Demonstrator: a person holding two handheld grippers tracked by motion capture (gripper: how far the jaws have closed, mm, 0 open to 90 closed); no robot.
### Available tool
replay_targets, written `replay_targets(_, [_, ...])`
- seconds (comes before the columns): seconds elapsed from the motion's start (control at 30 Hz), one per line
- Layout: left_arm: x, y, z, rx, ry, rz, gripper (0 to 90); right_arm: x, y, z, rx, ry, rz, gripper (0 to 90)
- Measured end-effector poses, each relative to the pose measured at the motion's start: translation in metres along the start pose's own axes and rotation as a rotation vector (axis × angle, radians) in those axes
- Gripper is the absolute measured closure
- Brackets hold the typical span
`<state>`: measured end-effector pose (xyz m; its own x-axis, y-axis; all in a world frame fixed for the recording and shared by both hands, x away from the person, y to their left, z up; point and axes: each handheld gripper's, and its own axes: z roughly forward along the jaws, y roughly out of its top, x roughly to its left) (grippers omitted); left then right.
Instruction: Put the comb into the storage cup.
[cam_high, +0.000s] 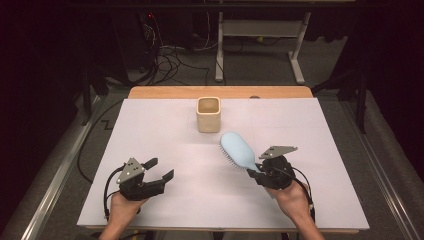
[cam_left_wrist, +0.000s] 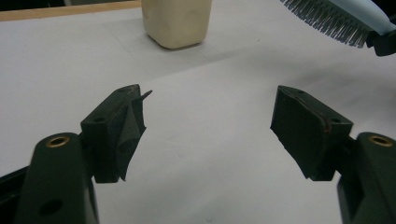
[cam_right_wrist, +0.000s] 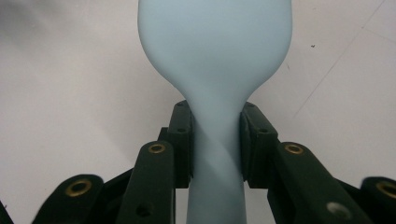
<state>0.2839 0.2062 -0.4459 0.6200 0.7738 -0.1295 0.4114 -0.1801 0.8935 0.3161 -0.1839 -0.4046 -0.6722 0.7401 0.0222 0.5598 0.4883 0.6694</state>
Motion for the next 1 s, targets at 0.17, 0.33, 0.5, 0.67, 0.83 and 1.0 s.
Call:
replay_targets(0.17, [-0.007,0.006,0.008,0.027,-0.015,0.013,22.4,0.002,0.000,-0.002,-0.012,0.003,-0.008,70.9])
replay_targets(0.33, [-0.012,0.013,0.016,0.051,-0.036,0.020,21.9,0.005,0.002,0.000,-0.010,0.008,-0.022,70.9])
replay_targets(0.5, [-0.017,0.019,0.025,0.050,-0.060,0.021,21.9,0.009,0.004,0.000,-0.020,0.015,-0.033,70.9])
replay_targets(0.67, [-0.025,0.025,0.034,0.059,-0.089,0.039,21.2,0.012,0.006,0.000,-0.026,0.020,-0.042,70.9])
replay_targets(0.83, [-0.032,0.030,0.044,0.057,-0.127,0.044,20.3,0.015,0.008,0.001,-0.033,0.024,-0.054,70.9])
replay_targets(1.0, [-0.037,0.033,0.053,0.071,-0.150,0.042,19.4,0.018,0.010,0.002,-0.038,0.028,-0.063,70.9])
